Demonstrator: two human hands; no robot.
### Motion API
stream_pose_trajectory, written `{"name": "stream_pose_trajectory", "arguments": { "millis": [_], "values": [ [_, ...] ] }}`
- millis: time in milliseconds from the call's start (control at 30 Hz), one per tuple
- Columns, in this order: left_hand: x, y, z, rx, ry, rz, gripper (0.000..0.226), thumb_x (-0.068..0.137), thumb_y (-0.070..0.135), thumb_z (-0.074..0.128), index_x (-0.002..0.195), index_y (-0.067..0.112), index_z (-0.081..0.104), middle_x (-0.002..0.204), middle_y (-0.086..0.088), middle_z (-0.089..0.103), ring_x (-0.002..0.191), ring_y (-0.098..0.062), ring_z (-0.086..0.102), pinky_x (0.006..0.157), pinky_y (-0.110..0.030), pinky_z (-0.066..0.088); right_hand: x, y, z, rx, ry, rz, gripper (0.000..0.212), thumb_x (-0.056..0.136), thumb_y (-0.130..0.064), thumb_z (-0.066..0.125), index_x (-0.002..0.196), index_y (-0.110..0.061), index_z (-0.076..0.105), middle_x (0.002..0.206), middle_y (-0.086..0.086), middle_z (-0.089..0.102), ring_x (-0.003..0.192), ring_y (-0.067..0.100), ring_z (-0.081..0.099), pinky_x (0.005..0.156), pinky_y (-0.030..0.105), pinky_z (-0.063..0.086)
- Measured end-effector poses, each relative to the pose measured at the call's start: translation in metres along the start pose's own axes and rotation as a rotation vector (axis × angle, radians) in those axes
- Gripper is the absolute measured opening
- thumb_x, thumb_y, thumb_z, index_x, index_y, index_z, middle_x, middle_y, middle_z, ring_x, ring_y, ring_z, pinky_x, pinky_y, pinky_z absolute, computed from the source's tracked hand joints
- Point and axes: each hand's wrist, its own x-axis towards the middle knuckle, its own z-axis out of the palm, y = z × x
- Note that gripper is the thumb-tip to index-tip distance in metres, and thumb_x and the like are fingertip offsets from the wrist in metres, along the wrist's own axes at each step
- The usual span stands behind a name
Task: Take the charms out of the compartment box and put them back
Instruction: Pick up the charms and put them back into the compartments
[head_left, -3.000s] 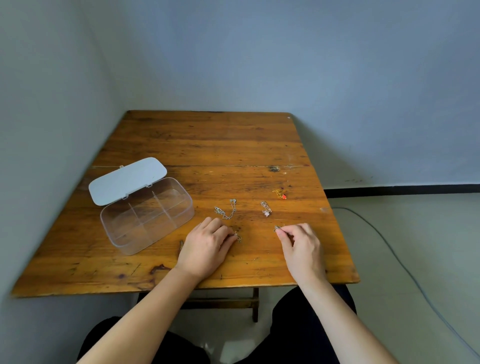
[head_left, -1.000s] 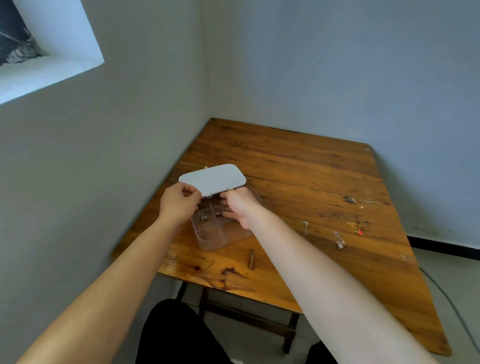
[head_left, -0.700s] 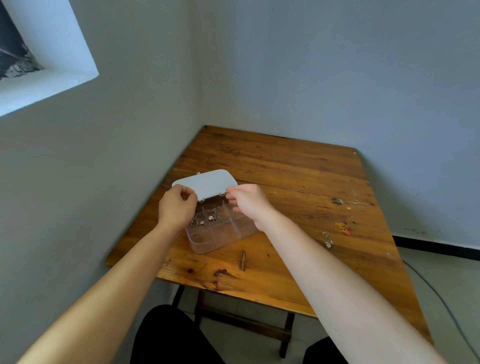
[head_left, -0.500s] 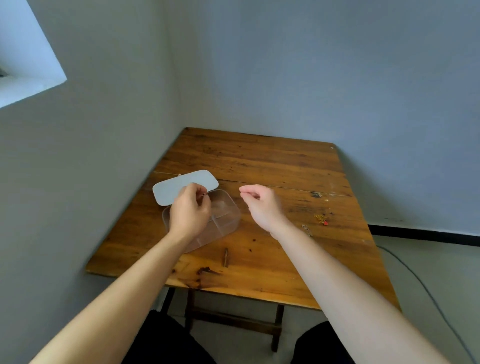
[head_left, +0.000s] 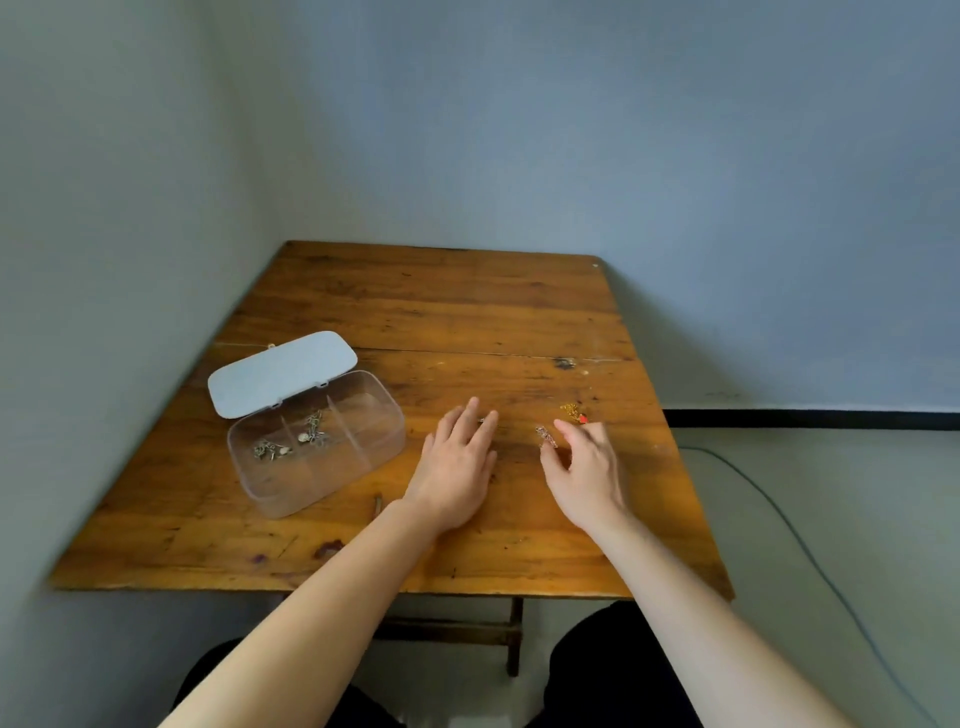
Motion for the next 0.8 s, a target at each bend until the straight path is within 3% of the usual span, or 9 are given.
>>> {"name": "stream_pose_trajectory", "arguments": {
  "millis": [100,200,300,400,500,633,800],
  "values": [
    [0.002,-0.006,0.009,0.047,-0.052,0.038,0.053,0.105,0.039,0.024,0.155,0.024,0.021,0.166,-0.005,0.01,0.152,-0.024,0.003,0.12,-0.044,0.01,-0.003,0.006,0.008,-0.046,0.011,-0.049,0.055,0.096,-0.037,0.057,0.144,-0.011,0.051,0.118,0.003,0.048,0.11,0.018,0.05,0.092,0.026,0.039],
    [-0.003,-0.008,0.014,0.047,0.056,0.053,0.051,0.105,0.036,0.025,0.151,0.017,0.034,0.161,-0.005,0.028,0.15,-0.021,0.019,0.12,-0.037,0.01,-0.003,0.008,0.011,-0.092,0.019,-0.069,0.057,0.096,-0.04,0.053,0.147,-0.014,0.048,0.115,0.002,0.044,0.106,0.017,0.047,0.09,0.03,0.043],
    [-0.009,-0.003,0.014,0.044,0.192,0.057,0.039,0.1,0.021,0.047,0.135,0.008,0.058,0.143,-0.011,0.054,0.136,-0.026,0.047,0.116,-0.04,0.032,-0.003,0.007,0.01,-0.131,0.041,-0.118,0.049,0.097,-0.036,0.053,0.142,-0.018,0.054,0.111,0.001,0.044,0.1,0.018,0.049,0.085,0.035,0.051],
    [-0.013,0.0,0.011,0.054,0.282,0.092,0.027,0.088,0.009,0.064,0.114,0.003,0.071,0.119,-0.014,0.071,0.111,-0.031,0.065,0.096,-0.043,0.053,-0.005,0.007,0.009,-0.105,0.104,-0.187,0.035,0.097,-0.026,0.059,0.13,-0.018,0.067,0.102,0.001,0.048,0.091,0.016,0.05,0.075,0.033,0.053],
    [-0.015,0.004,0.009,0.068,0.328,0.124,0.021,0.081,0.002,0.07,0.101,0.001,0.075,0.104,-0.013,0.075,0.093,-0.03,0.067,0.079,-0.038,0.058,-0.006,0.008,0.007,-0.056,0.141,-0.227,0.025,0.096,-0.022,0.063,0.117,-0.015,0.073,0.097,0.003,0.055,0.087,0.017,0.055,0.072,0.028,0.051],
    [-0.018,0.012,0.006,0.07,0.273,0.126,0.022,0.074,-0.006,0.075,0.096,-0.002,0.075,0.1,-0.014,0.075,0.089,-0.031,0.067,0.07,-0.035,0.059,-0.007,0.008,0.007,-0.047,0.141,-0.226,0.015,0.094,-0.023,0.066,0.103,-0.012,0.074,0.097,0.006,0.059,0.088,0.02,0.058,0.071,0.023,0.043],
    [-0.017,0.018,-0.004,0.092,0.122,0.113,0.025,0.08,-0.009,0.066,0.104,-0.004,0.07,0.109,-0.017,0.071,0.1,-0.033,0.062,0.076,-0.041,0.058,-0.01,0.007,0.006,-0.071,0.103,-0.189,0.018,0.098,-0.025,0.061,0.103,-0.01,0.07,0.102,0.006,0.059,0.095,0.02,0.055,0.079,0.028,0.047]
  ]
}}
